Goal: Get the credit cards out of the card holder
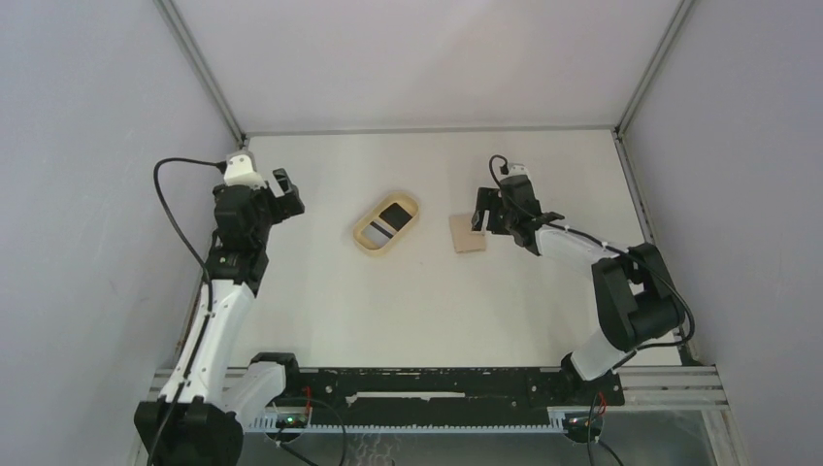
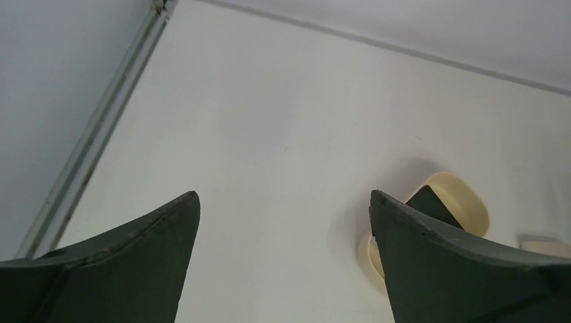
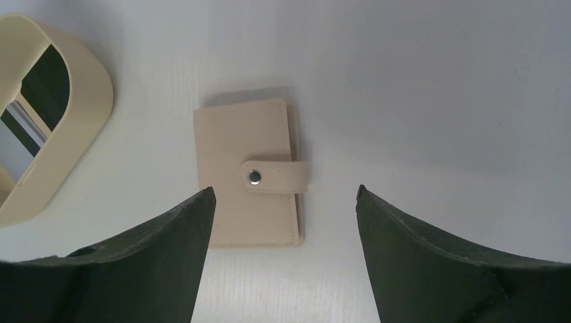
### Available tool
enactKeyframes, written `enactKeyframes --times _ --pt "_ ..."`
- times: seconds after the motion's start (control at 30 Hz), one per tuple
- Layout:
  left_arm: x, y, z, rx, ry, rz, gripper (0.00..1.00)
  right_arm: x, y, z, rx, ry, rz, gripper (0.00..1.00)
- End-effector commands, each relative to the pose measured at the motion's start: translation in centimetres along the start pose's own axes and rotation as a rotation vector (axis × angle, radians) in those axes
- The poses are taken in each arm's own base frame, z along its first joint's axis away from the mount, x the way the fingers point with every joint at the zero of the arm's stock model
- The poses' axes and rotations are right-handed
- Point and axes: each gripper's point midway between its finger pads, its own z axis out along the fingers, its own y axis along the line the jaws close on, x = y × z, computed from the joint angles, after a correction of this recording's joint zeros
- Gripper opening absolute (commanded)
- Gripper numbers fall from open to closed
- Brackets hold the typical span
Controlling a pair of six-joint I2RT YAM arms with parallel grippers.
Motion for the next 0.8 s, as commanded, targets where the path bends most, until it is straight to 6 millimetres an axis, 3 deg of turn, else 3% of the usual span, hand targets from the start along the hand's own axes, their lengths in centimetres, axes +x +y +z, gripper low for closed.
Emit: enactKeyframes --times 0.0,0.1,0.27,0.43,0.67,0.77 --pt "1.4 -0.9 1.7 0.045 0.061 -0.090 1.00 -2.9 2.0 1.1 -0.085 -0.046 -0.024 0.84" --pt "-0.3 -1.2 1.8 0.082 0.002 -0.137 1.00 -2.8 2.2 2.2 -0.080 -0.022 -0.054 0.83" --pt "-0.7 -6.4 0.8 0.393 0.122 -0.116 1.00 -2.4 2.4 3.7 -0.071 0.007 -0.058 0.82" --pt "-0.8 -10.6 -4.6 0.684 0.229 -0.119 1.00 -1.4 2.7 4.8 -0.100 0.058 -0.026 0.80" --pt "-1.3 -13.5 -13.1 1.001 0.304 -0.056 1.00 0.4 2.6 5.9 -0.095 0.105 -0.026 0.77" --pt "-0.5 -13.7 -14.7 1.060 0.334 -0.045 1.00 1.5 2.7 6.2 -0.083 0.134 -0.025 0.77"
